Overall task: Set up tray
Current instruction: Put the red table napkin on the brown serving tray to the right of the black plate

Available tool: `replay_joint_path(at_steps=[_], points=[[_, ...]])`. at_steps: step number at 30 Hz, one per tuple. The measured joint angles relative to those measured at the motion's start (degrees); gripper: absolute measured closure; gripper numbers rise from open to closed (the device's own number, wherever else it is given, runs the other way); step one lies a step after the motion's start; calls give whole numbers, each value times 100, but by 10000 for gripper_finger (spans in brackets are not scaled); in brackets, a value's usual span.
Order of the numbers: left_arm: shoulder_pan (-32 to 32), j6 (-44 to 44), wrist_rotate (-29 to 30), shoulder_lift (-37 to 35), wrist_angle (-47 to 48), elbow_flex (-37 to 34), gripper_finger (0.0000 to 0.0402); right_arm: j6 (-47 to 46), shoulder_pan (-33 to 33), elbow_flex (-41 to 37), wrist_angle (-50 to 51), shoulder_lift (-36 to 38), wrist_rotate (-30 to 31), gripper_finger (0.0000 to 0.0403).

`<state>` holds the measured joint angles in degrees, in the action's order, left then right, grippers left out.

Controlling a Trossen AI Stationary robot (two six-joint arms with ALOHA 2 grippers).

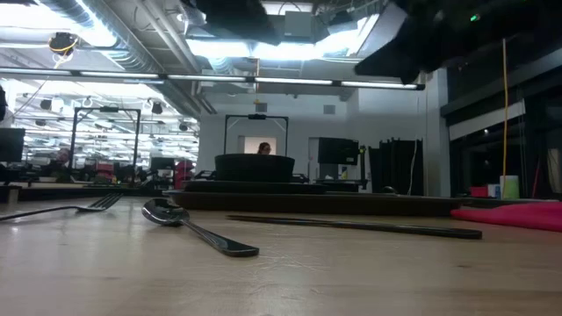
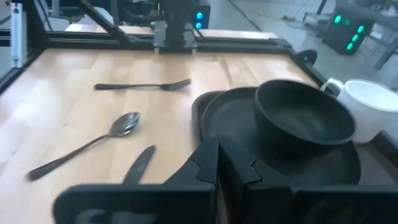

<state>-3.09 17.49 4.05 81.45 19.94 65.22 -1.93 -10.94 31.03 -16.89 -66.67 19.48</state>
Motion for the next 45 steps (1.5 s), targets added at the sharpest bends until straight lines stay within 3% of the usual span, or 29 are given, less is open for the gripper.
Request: replay_joint_path(at_steps=[8, 11, 17, 25, 37, 45], points=[[-474, -523, 96, -65, -2506, -1545, 400, -632, -841, 4, 860, 493, 748, 399], [-525, -738, 101, -68, -3220, -1873, 399, -1368, -1085, 353, 1940, 494, 807, 397], [-553, -1076, 105, -72, -3557, -1990, 398, -3268, -1606, 1492, 4706, 40, 785, 397], [-545, -1096, 112, -72, -3604, -1990, 398, -5248, -2608, 2728, 6670, -1103, 217, 398], [-644, -1277, 87, -72, -3628, -1990, 398, -7734, -3771, 4673, 9029, -3016, -1161, 398], [-667, -1182, 88, -72, -3626, -1990, 398, -7880, -4155, 4841, 9128, -3458, -2376, 378]])
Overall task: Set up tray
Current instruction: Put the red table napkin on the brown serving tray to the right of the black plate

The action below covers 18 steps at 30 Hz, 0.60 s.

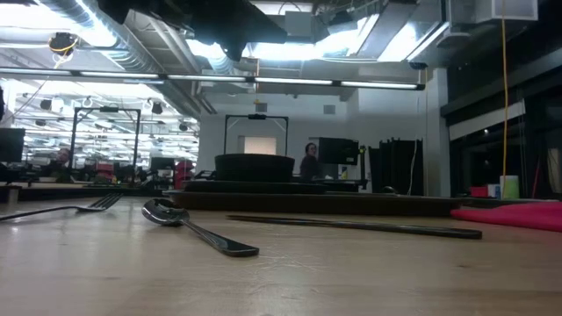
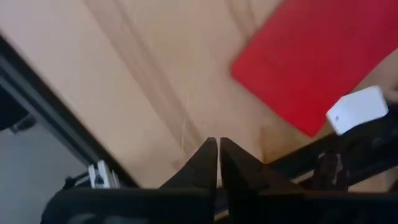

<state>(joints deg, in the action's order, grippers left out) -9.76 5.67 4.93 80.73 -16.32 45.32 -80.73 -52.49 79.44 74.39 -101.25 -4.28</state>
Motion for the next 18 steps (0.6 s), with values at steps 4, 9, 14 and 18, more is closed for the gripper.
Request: replay_joint_path(at_steps=[4, 9, 14, 18], points=[[0, 2, 0, 0, 0, 0, 398, -8, -8, -2, -120, -46, -127, 375], [0, 2, 7, 0, 0, 0, 398, -361, 93, -2, -205, -44, -142, 386], [0, 2, 9, 0, 0, 0, 398, -326, 174, -2, -182, -41, -139, 397], [0, 4, 11, 0, 0, 0, 398, -480, 214, -4, -166, -41, 151, 379]])
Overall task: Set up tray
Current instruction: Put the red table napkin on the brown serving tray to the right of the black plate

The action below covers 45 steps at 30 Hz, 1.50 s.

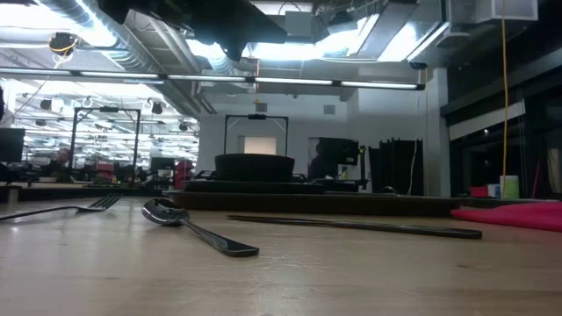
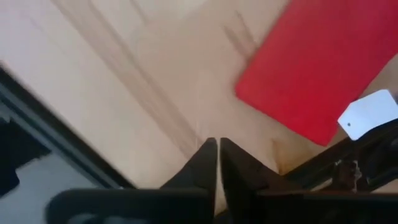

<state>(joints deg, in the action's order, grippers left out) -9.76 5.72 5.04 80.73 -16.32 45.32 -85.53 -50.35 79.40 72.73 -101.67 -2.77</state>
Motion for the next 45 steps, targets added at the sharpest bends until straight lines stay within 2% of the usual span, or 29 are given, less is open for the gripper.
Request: replay_joint_path(at_steps=[6, 12, 18, 23, 29, 45], points=[[0, 0, 2, 0, 2, 0, 398, -128, 27, 0, 1, 0, 131, 306], [0, 0, 2, 0, 2, 0, 398, -129, 16, -4, -95, 2, 524, 227], [0, 0, 4, 0, 24, 0, 398, -1, -11, -7, 15, 4, 575, 178], [0, 0, 7, 0, 23, 0, 398, -145, -6, -7, -16, 4, 573, 170], [0, 0, 7, 0, 23, 0, 398, -152, -17, -7, -13, -55, 575, 180], [0, -44, 9, 0, 22, 0, 398, -135, -260, -11, 193, -1154, 571, 183]])
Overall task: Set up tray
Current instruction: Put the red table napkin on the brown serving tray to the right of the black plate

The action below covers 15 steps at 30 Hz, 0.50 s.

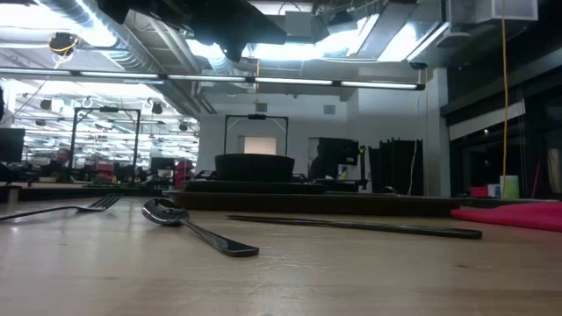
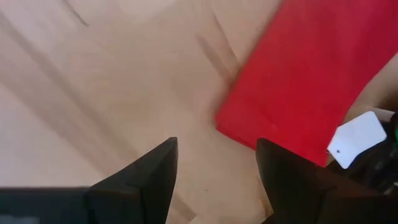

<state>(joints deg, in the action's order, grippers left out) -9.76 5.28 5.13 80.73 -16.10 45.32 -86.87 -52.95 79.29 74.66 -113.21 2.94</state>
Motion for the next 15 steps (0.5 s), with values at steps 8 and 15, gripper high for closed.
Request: replay_joint_path(at_steps=[8, 15], points=[[0, -2, 0, 0, 0, 0, 398, -9, 0, 0, 123, -212, 0, 183], [0, -2, 69, 0, 0, 0, 398, -11, -2, 0, 168, -397, -48, 183]])
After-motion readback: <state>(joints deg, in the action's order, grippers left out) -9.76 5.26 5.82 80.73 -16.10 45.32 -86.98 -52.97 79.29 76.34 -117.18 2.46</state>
